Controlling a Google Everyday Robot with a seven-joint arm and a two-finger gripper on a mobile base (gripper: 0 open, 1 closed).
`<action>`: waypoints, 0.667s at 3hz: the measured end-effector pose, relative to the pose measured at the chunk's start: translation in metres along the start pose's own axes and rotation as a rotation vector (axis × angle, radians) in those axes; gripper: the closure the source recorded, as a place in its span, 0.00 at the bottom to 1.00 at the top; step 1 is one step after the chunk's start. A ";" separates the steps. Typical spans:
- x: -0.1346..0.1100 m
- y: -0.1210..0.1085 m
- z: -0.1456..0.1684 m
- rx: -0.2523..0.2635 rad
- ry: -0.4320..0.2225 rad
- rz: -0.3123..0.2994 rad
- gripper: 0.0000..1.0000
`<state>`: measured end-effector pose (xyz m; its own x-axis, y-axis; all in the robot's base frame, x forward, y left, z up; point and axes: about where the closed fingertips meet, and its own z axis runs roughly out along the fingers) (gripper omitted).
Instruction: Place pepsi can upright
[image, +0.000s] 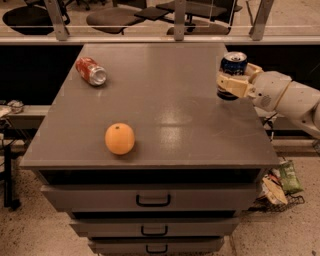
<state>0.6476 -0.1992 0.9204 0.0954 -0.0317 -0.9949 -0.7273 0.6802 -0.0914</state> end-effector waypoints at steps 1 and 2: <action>0.007 0.005 0.000 -0.020 0.013 0.063 0.81; 0.014 0.006 -0.001 -0.036 0.012 0.069 0.59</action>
Offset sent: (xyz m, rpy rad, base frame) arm -0.0043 -0.0046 -0.0238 0.0373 0.0629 0.0464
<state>0.6442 -0.1963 0.9060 0.0361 0.0056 -0.9993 -0.7557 0.6545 -0.0236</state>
